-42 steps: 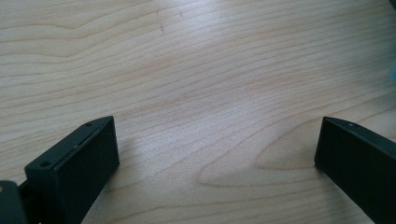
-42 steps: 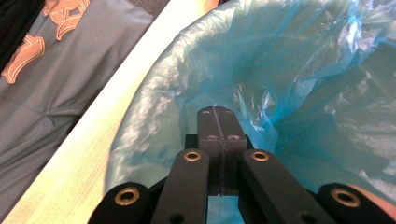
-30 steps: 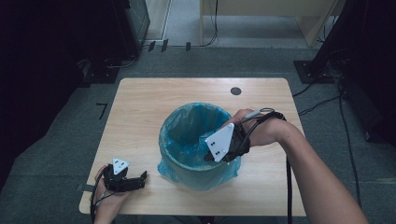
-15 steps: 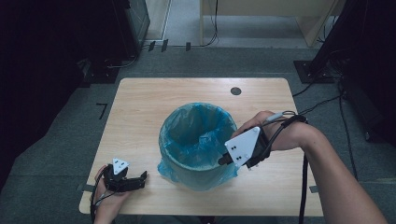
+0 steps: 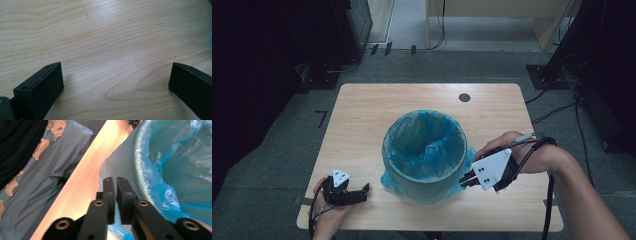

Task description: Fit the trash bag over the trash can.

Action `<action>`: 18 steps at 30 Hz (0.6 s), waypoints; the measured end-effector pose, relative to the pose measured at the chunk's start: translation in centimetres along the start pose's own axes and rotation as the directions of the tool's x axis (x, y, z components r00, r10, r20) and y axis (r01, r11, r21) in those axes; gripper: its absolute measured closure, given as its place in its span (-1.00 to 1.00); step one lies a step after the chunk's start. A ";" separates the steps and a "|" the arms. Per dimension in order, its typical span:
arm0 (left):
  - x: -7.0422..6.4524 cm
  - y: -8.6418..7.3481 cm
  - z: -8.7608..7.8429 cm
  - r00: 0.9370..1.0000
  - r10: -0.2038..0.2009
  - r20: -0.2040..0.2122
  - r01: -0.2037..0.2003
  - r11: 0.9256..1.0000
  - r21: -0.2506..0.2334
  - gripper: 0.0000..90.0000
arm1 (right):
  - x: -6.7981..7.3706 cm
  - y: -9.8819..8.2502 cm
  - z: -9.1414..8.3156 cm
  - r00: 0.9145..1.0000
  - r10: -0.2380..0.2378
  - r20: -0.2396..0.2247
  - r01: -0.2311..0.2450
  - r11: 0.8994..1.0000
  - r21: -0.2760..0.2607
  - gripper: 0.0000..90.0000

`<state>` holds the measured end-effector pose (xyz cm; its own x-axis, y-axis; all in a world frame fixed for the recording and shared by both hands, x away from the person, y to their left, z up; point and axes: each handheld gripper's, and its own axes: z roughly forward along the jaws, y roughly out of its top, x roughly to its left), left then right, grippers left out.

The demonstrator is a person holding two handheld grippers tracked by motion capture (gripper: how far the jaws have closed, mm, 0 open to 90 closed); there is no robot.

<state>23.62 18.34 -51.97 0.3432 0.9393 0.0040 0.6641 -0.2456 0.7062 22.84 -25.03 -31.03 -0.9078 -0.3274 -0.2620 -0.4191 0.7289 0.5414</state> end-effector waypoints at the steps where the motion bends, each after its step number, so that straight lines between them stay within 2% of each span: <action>1: 0.0 0.0 0.0 1.000 0.000 0.000 0.000 1.000 0.000 -1.00 | 0.1 -0.2 0.1 1.000 0.004 -0.003 -0.004 1.000 -0.003 0.86; 6: 0.0 0.0 0.0 1.000 0.000 0.000 0.000 1.000 -0.001 -1.00 | 0.9 -1.2 0.9 0.999 0.034 -0.039 -0.034 0.999 -0.003 0.71; 7: 0.0 0.0 0.0 1.000 0.000 0.000 0.000 1.000 -0.002 -1.00 | 1.1 -1.5 1.0 0.998 0.041 -0.046 -0.042 0.999 -0.005 0.60; 11: 0.0 0.0 0.0 1.000 0.000 -0.001 0.000 1.000 -0.001 -1.00 | 1.7 -2.3 1.7 0.994 0.079 -0.075 -0.080 0.997 -0.009 0.50; 14: 0.0 0.0 0.0 1.000 0.001 -0.001 -0.001 1.000 -0.001 -1.00 | 2.2 -2.8 2.0 0.989 0.138 -0.047 -0.139 0.990 -0.010 0.39; 18: 0.0 0.0 0.0 1.000 -0.003 -0.003 0.003 1.000 -0.003 -1.00 | 2.8 -3.5 2.2 0.982 0.183 -0.055 -0.185 0.982 -0.025 0.22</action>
<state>23.63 18.31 -52.00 0.3388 0.9409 0.0040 0.6630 -0.2418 0.7085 21.76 -27.16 -35.46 -0.9686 -0.2211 -0.1139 -0.2444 0.7618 0.6000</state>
